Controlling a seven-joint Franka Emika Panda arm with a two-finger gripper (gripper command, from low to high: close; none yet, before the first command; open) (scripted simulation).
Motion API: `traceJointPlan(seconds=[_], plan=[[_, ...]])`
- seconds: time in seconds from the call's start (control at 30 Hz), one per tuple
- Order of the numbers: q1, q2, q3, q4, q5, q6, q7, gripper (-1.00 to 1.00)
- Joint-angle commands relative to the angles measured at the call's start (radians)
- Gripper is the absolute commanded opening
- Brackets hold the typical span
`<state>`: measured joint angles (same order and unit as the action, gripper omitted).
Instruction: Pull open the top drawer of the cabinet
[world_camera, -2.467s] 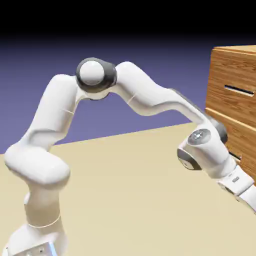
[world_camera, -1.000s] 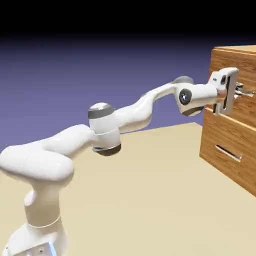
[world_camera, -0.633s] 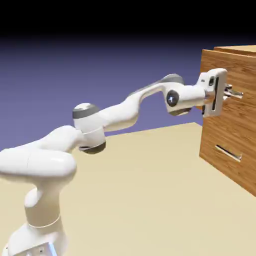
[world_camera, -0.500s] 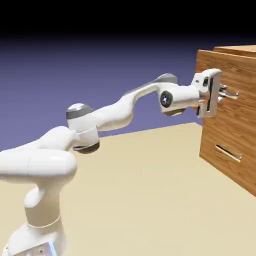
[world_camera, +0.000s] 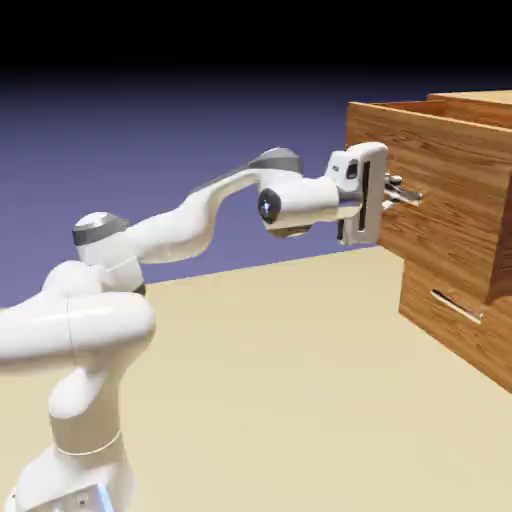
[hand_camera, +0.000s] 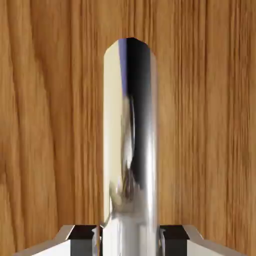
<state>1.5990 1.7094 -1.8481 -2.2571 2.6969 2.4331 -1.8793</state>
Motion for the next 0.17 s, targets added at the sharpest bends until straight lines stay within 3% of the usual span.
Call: traceJointPlan(seconds=[0.0, 0.03, 0.13], plan=[[0.02, 0.002, -0.001, -0.024, 0.0, -0.003, -0.003, -1.0], [0.02, 0.002, -0.001, -0.024, 0.0, -0.003, -0.003, 1.0], [0.086, 0.009, -0.006, -0.096, -0.017, -0.011, -0.006, 1.0]])
